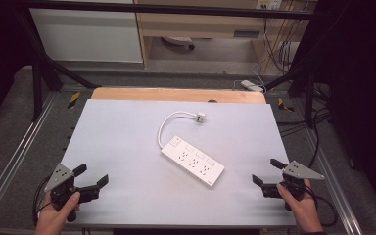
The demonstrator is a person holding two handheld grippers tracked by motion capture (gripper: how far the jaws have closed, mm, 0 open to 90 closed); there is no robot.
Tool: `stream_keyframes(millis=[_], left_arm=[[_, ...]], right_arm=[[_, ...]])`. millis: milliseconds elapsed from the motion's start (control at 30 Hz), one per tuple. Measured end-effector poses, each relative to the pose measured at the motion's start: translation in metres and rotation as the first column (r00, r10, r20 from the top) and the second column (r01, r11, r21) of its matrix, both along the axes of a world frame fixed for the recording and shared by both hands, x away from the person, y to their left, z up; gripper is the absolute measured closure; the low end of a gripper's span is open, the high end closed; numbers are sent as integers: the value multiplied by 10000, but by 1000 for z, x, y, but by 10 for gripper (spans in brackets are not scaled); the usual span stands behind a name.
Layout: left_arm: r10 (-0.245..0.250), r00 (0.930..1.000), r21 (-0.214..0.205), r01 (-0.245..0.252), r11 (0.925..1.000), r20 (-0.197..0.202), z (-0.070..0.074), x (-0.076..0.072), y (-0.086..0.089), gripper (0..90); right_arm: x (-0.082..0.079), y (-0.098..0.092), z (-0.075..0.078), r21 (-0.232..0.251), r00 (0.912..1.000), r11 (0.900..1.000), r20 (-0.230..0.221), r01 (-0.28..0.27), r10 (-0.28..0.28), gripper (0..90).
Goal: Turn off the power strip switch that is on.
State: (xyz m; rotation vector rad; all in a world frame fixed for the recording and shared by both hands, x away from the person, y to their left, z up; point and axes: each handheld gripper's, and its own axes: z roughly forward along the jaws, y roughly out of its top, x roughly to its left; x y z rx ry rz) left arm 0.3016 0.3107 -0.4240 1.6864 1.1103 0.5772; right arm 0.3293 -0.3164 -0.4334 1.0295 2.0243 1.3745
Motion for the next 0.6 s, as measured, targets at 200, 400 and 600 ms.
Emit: stream_keyframes(millis=[200,400,600], left_arm=[[-15,10000,-5,15,10000,-46,0,0,0,61],[-78,9999,80,78,9999,-73,-1,0,-1,61],[-109,9999,69,110,9999,-100,-1,0,-2,61]], right_arm=[[0,0,0,-7,9999,10000,-121,54,-54,42],[-1,0,0,9,9999,10000,-122,94,-94,42],[-2,-1,2,34,9999,9999,-31,153,-153,42]])
